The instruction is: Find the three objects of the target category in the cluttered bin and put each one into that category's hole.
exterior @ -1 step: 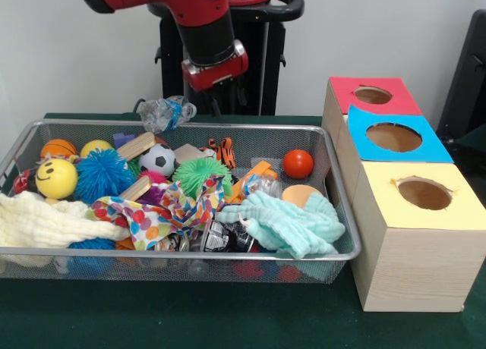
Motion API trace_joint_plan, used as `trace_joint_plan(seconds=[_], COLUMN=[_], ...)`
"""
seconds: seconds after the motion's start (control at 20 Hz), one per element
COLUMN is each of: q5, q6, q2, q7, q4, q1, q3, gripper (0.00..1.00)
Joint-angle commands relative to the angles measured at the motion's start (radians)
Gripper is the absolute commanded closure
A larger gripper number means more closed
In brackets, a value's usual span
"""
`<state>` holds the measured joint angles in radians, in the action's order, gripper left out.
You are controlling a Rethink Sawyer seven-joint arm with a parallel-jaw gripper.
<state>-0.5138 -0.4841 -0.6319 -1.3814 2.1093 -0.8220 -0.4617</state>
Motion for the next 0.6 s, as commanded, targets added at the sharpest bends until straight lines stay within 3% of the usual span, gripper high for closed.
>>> trace_joint_plan(seconds=[0.05, 0.6], q5=[-0.028, -0.036], q6=[-0.097, -0.112], q2=[0.084, 0.114], q7=[0.01, 0.019], q4=[-0.21, -0.257], q1=[0.035, 0.055], q3=[0.005, -0.007], gripper=[0.0, 0.0])
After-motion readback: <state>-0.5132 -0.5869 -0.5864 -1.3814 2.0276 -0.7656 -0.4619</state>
